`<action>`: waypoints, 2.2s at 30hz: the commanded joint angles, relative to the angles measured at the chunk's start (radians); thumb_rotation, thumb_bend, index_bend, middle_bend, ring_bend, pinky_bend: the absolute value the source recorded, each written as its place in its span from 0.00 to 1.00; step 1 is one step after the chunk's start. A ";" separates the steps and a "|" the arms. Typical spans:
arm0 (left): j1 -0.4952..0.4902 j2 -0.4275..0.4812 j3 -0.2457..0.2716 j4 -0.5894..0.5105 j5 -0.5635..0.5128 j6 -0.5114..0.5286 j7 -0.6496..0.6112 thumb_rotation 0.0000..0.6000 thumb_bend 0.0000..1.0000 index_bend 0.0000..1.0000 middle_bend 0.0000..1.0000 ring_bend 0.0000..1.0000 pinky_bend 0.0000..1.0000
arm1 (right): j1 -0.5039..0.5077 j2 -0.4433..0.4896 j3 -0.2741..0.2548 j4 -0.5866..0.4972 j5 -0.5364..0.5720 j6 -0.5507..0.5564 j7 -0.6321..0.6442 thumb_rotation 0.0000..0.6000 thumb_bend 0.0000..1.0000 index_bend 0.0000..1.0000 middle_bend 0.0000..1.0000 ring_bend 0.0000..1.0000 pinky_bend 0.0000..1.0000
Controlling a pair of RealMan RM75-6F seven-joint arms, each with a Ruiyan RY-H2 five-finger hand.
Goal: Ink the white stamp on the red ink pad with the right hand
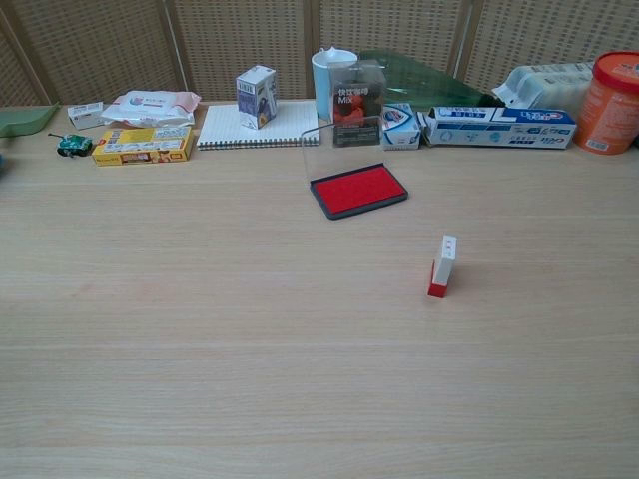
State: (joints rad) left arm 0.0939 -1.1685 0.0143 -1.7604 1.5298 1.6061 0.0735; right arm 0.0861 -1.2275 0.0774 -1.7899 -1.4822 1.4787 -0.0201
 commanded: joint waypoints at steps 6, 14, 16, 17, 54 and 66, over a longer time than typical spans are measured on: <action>-0.002 0.004 -0.001 -0.004 0.004 0.001 0.003 0.31 0.12 0.37 0.40 0.31 0.18 | 0.002 -0.005 0.001 0.006 0.004 -0.004 0.008 0.86 0.31 0.62 0.73 0.79 0.72; 0.000 0.018 -0.001 -0.009 0.009 0.008 -0.002 0.31 0.12 0.37 0.40 0.31 0.18 | 0.014 0.015 0.012 -0.009 -0.009 -0.015 0.088 0.86 0.31 0.62 0.73 0.79 0.72; -0.002 0.020 -0.004 -0.009 0.009 0.008 -0.005 0.32 0.12 0.37 0.40 0.31 0.18 | 0.026 0.024 0.023 -0.013 -0.012 -0.024 0.117 0.86 0.31 0.61 0.73 0.79 0.72; -0.003 0.021 -0.005 -0.009 0.010 0.008 -0.005 0.32 0.12 0.37 0.40 0.31 0.18 | 0.034 0.028 0.029 -0.014 -0.013 -0.031 0.130 0.86 0.31 0.61 0.73 0.79 0.72; -0.082 0.052 -0.056 -0.080 -0.097 -0.096 0.151 0.31 0.12 0.37 0.40 0.31 0.18 | 0.661 0.002 0.114 0.310 -0.156 -0.639 0.260 0.90 0.23 0.47 1.00 1.00 1.00; -0.122 0.099 -0.073 -0.124 -0.087 -0.120 0.183 0.32 0.12 0.37 0.40 0.31 0.18 | 0.705 -0.041 0.020 0.378 -0.253 -0.610 0.219 1.00 0.23 0.49 1.00 1.00 1.00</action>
State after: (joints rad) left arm -0.0267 -1.0709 -0.0587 -1.8827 1.4434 1.4875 0.2551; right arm 0.7848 -1.2636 0.1037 -1.4185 -1.7288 0.8643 0.2042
